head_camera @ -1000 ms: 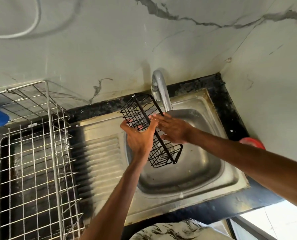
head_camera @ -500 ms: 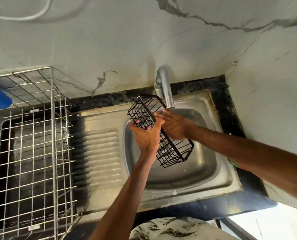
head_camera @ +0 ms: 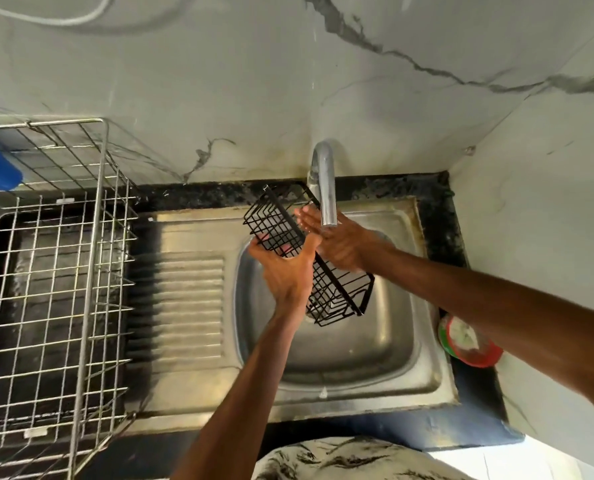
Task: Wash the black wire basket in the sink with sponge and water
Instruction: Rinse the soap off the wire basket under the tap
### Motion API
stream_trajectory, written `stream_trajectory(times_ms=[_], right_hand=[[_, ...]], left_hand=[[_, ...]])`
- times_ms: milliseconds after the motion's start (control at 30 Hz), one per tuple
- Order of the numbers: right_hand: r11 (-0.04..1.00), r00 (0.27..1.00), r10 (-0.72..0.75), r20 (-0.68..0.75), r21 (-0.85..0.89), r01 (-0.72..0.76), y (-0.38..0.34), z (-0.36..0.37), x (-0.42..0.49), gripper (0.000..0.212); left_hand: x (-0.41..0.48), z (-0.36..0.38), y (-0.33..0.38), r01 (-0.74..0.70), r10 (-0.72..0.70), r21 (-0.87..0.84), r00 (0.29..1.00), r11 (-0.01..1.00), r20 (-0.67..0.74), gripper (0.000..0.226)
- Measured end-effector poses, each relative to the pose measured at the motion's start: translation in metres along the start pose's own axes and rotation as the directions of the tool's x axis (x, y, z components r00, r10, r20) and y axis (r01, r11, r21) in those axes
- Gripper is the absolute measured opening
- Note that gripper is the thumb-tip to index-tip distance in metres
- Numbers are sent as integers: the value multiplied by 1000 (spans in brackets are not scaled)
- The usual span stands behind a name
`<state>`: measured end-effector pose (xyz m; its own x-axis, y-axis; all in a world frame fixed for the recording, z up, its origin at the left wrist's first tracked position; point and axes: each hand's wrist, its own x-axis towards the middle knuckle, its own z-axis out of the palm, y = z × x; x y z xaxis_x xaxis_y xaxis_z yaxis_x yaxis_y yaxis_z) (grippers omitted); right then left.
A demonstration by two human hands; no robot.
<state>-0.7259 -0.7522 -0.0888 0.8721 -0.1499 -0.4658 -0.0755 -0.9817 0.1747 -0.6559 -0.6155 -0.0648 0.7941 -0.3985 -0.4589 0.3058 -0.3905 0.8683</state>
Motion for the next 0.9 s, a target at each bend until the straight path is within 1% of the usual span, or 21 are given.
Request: stream_trajectory(times_ms=[67,100,167,233,300,367,400,433,500,567,667,700,767,800,900], right_hand=[[998,994,-66,83,15,65,-8,5,-5,61],[995,988,-80,132,69,71,-9,11,-9,64],[981,980,-136,146,161,112,-6,28,-13,67],[978,970,-197,142,99,184,-1,45,-15,62],[983,973,-173,155,86,161,6,47,-21,61],[981,979,-189,74,-31,192,12,37,-24,63],[977,978,-209,1,-37,209,14,27,-24,63],[973,968,-229,-106,12,231,17,18,-21,61],[960,943,-234,-235,99,263,26,0,-11,59],[979,955,-146,-257,101,177,32,-2,3,66],[961,968,-133,-213,210,179,22,-1,11,62],[960,969,-137,-204,212,180,18,7,10,60],[966,980,-151,-130,191,174,12,20,-1,58],[965,984,-150,-93,200,167,10,26,-6,58],[944,975,-222,-6,248,216,4,47,-17,59]], left_hand=[[7,0,1,-7,7,-10,999,1000,-36,95],[10,-1,1,-18,18,-9,999,1000,-52,94],[13,-1,0,-61,61,7,995,998,-77,89],[12,1,-2,-92,93,21,993,996,-79,87],[9,4,-5,-106,107,17,992,994,-69,87],[6,6,-4,-133,134,24,988,991,-81,89],[7,6,-3,-155,158,39,983,987,-94,90],[8,5,-1,-177,182,62,978,982,-98,91],[10,3,3,-197,206,98,974,976,-93,89],[12,2,6,-201,208,99,975,975,-74,84],[19,-2,7,-214,223,100,970,972,-95,81],[22,-4,7,-220,230,97,967,971,-108,83],[28,-8,9,-233,242,83,963,969,-121,87],[29,-9,8,-241,250,82,961,967,-119,86],[32,-13,3,-272,280,89,955,958,-102,81]])
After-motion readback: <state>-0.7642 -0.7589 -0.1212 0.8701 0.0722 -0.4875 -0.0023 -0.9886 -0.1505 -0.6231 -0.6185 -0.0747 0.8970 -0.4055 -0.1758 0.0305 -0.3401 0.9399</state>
